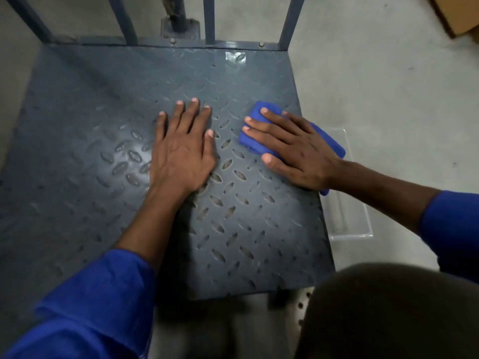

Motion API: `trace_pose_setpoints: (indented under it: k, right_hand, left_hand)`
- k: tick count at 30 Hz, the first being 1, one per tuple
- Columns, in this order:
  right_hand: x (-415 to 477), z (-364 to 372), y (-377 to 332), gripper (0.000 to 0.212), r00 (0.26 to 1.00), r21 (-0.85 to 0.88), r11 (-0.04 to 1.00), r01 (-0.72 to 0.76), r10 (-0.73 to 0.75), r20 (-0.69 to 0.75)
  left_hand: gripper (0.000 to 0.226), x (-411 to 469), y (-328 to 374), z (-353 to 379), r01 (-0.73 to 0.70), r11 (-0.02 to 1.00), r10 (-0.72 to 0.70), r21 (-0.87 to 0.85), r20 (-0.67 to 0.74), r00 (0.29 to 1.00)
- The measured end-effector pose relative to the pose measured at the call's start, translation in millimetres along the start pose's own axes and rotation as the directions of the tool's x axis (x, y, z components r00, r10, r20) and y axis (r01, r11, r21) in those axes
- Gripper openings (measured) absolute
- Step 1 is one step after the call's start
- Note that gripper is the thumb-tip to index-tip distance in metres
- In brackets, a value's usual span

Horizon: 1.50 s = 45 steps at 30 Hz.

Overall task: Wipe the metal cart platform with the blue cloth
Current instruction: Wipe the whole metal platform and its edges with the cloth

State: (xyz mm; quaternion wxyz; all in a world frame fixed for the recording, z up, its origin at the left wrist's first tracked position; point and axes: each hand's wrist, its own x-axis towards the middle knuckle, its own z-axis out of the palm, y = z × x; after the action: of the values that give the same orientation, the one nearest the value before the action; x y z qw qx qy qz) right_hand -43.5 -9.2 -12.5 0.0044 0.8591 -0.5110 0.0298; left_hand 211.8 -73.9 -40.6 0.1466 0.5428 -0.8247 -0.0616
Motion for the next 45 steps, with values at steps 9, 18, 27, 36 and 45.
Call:
trace_pose_setpoints:
  k: [9, 18, 27, 36, 45]
  right_hand:
    - [13.4, -24.6, 9.8, 0.054, 0.934, 0.1, 0.951, 0.294, -0.308, 0.181]
    - [20.0, 0.9, 27.6, 0.048, 0.992, 0.134, 0.991, -0.027, 0.043, -0.117]
    - [-14.6, -22.9, -8.0, 0.055, 0.906, 0.114, 0.909, 0.4, -0.411, 0.099]
    - [25.1, 0.8, -15.1, 0.061, 0.991, 0.273, 0.959, -0.073, 0.102, -0.092]
    - [23.5, 4.4, -5.5, 0.061, 0.978, 0.177, 0.972, -0.153, 0.175, -0.113]
  left_hand:
    - [0.063, -59.4, 20.5, -13.6, 0.072, 0.997, -0.073, 0.014, 0.041, 0.996]
    - [0.068, -63.2, 43.3, -11.3, 0.164, 0.986, -0.165, 0.013, 0.068, 0.984]
    - [0.062, -68.7, 39.8, -12.1, 0.136, 0.991, -0.134, -0.016, 0.087, 0.987]
    - [0.064, -68.8, 31.8, -16.4, 0.107, 0.994, -0.104, -0.031, 0.085, 0.991]
    - [0.064, -74.4, 28.2, -14.0, 0.083, 0.996, -0.085, 0.019, 0.078, 0.993]
